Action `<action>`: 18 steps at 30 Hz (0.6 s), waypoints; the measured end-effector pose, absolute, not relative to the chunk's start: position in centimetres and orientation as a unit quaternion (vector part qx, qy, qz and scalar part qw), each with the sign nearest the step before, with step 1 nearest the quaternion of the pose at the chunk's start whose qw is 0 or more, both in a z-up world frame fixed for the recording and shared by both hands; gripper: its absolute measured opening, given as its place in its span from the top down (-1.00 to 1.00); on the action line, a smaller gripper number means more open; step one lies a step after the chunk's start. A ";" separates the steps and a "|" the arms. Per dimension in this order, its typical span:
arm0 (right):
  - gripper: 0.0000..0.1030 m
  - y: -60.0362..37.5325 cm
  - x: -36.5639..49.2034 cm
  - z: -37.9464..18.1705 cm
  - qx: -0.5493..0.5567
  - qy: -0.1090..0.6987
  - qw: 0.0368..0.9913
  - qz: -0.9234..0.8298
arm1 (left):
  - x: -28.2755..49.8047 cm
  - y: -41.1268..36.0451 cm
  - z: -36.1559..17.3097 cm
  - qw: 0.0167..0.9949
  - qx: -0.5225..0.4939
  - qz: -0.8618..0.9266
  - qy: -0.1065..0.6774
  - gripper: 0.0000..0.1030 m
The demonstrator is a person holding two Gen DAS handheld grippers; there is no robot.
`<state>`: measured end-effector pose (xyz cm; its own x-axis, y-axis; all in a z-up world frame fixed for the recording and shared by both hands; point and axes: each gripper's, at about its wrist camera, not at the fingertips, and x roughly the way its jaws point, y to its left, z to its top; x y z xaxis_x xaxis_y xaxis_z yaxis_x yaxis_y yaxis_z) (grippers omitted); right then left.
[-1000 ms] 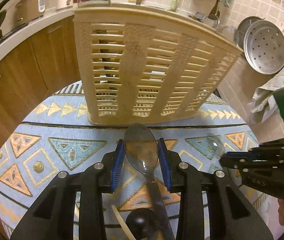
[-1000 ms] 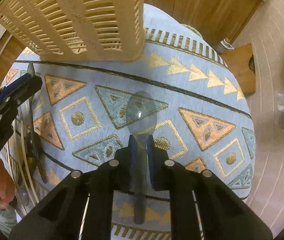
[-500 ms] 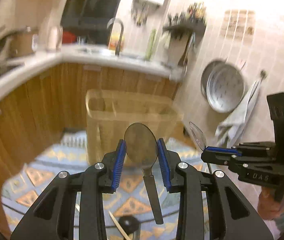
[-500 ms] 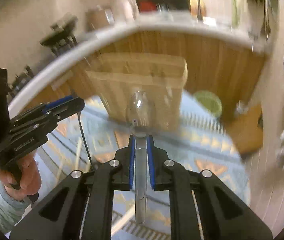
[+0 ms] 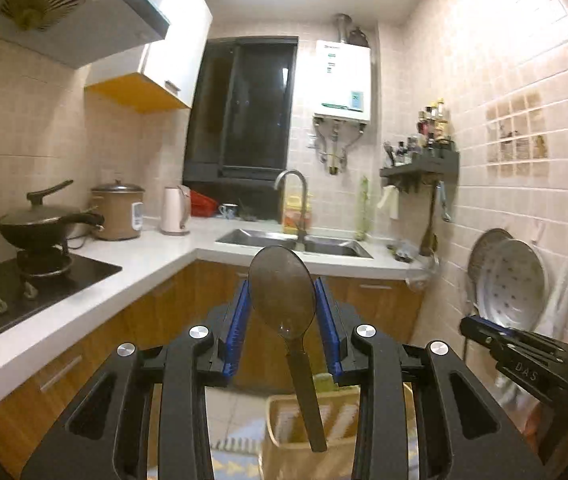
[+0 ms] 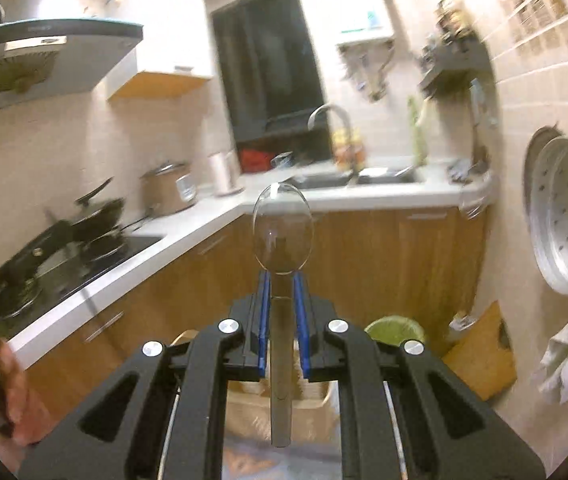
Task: Organize utensils
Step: 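Lift the spoon with the right tool and release it into the caddy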
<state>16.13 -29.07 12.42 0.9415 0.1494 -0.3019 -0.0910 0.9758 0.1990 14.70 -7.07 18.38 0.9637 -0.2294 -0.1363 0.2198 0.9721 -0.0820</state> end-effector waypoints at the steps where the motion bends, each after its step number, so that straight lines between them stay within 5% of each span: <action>1: 0.81 -29.1 16.9 12.2 0.092 0.153 0.983 0.050 | 15.4 -7.3 18.1 0.992 -0.033 -0.105 0.068 0.41; 18: 0.80 -27.7 21.9 6.0 0.067 0.145 0.987 0.006 | 20.2 -7.7 12.2 0.993 -0.039 -0.080 0.077 0.40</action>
<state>21.88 -27.66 6.05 0.9576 0.0307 -0.2865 0.0080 0.9911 0.1330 20.22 -7.73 12.22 0.9754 -0.1641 -0.1475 0.1519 0.9843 -0.0903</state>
